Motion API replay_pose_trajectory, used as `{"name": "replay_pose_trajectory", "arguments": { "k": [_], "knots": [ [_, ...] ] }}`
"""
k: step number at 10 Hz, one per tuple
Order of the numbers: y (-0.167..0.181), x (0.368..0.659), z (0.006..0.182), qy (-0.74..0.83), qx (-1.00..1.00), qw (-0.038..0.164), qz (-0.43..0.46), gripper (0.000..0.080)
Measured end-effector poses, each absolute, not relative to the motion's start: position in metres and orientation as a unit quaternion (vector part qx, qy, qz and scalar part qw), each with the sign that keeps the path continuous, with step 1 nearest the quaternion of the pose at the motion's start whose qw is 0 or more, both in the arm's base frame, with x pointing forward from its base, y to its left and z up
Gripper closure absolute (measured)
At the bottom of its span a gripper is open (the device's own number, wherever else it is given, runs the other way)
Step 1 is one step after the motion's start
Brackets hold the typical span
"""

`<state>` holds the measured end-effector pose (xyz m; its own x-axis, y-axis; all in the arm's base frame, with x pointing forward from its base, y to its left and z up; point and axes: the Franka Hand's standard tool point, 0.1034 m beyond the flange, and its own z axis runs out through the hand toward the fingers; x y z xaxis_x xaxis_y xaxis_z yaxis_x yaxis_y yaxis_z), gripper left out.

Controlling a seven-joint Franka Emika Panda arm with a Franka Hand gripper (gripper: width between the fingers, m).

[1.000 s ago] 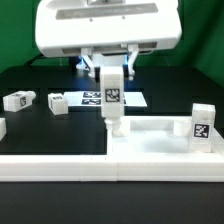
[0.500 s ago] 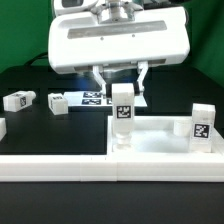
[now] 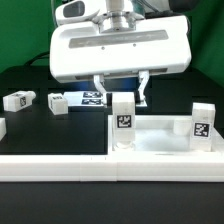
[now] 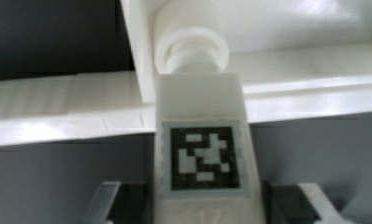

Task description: Assemble square table

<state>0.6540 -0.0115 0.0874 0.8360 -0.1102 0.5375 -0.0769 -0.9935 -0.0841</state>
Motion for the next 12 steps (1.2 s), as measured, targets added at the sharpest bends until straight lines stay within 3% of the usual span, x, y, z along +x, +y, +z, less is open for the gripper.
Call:
{"name": "replay_pose_trajectory", "arguments": {
  "k": [3, 7, 9, 10, 11, 12],
  "knots": [
    [-0.0093, 0.6522, 0.086, 0.069, -0.946, -0.001, -0.318, 0.0509],
    [-0.008, 0.6511, 0.0833, 0.065, -0.948, 0.0, -0.312, 0.0509],
    [-0.0079, 0.6509, 0.0829, 0.065, -0.948, 0.0, -0.311, 0.0226],
    [-0.0079, 0.6508, 0.0827, 0.065, -0.948, 0.0, -0.311, 0.0226],
    [-0.0079, 0.6508, 0.0826, 0.065, -0.948, 0.0, -0.311, 0.0166],
    [-0.0079, 0.6508, 0.0825, 0.065, -0.948, 0.0, -0.311, 0.0154]
  ]
}}
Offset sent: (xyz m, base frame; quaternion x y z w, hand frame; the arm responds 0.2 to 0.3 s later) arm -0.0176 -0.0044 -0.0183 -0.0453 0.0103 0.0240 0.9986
